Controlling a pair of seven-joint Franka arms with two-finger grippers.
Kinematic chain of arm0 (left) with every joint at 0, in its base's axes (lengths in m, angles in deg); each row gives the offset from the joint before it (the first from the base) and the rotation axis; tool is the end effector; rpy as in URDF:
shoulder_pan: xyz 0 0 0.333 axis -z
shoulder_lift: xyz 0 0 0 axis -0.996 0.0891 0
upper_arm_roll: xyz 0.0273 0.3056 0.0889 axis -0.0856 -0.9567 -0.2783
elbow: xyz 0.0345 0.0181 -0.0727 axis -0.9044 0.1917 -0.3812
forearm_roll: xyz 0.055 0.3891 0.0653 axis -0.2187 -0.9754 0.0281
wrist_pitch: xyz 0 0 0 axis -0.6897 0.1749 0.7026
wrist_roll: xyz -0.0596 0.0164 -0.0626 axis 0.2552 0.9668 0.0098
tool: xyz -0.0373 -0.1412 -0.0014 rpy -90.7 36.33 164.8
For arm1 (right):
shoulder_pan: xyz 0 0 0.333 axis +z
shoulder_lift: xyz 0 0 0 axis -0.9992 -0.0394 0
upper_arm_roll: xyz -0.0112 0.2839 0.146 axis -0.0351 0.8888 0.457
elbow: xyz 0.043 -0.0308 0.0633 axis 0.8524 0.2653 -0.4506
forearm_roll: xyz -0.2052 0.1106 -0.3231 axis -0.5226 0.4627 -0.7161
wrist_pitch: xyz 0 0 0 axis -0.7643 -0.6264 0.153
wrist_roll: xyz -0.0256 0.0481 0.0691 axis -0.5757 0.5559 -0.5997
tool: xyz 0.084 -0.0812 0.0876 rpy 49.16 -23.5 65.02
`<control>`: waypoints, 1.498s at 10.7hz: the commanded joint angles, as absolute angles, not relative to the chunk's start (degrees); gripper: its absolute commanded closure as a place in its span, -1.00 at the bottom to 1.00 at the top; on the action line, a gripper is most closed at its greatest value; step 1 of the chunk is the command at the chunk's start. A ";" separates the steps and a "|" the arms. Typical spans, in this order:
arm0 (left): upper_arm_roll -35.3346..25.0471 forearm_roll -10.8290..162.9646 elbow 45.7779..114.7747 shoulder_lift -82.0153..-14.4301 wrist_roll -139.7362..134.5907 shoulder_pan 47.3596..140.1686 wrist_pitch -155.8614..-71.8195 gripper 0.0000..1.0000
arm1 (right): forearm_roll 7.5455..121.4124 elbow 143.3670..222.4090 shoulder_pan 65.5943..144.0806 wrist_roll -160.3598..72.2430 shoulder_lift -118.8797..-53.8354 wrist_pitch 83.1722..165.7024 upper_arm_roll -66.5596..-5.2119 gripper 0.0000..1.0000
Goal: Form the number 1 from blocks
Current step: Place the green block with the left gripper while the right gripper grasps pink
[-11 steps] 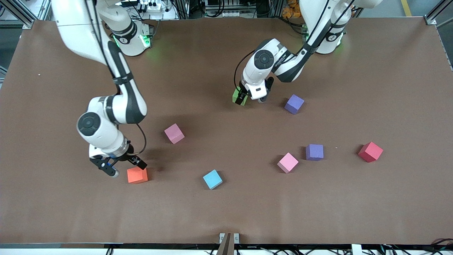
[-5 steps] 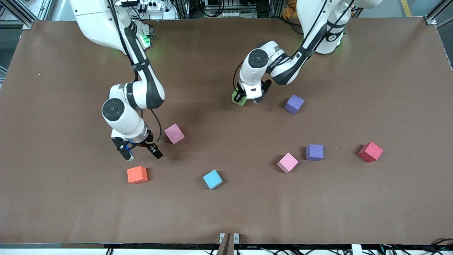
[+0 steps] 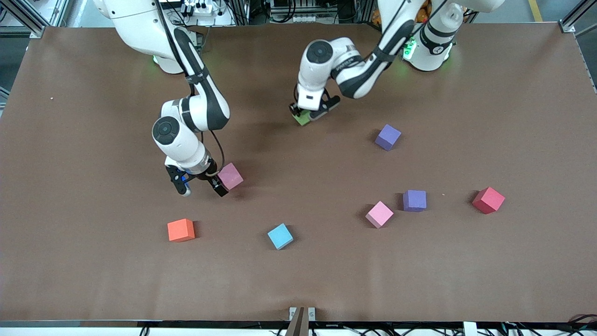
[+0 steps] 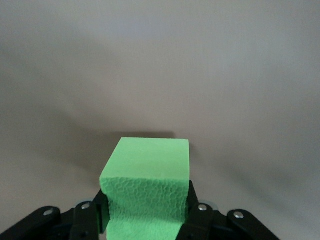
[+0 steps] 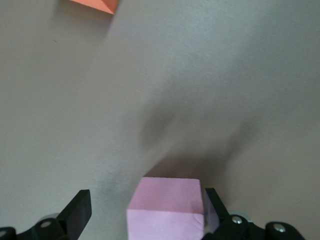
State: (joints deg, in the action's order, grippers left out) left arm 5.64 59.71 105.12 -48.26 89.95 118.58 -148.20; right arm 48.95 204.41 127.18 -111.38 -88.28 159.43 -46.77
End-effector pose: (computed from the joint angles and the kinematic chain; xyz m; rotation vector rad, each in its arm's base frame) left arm 0.2572 -0.5195 0.1779 2.9036 0.8553 -0.1933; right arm 0.5546 0.2322 0.1823 -2.6612 1.3969 -0.0411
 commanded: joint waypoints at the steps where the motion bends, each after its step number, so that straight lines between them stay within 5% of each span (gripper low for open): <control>1: 5.80 58.73 105.46 -49.06 84.52 123.02 -146.71 1.00 | 50.22 209.97 126.24 -107.56 -83.38 159.99 -46.08 -1.00; 6: 7.02 59.52 105.63 -48.80 62.63 126.11 -141.97 1.00 | 50.22 209.99 127.29 -107.01 -84.95 160.78 -45.20 -1.00; 16: 8.70 66.38 105.10 -48.18 62.17 126.55 -141.17 1.00 | 50.31 206.30 126.85 -106.30 -88.02 161.92 -45.20 -1.00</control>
State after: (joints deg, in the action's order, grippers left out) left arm 8.72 65.12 105.27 -48.11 63.85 126.26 -141.95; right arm 48.95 207.77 126.85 -107.09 -86.35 161.30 -45.49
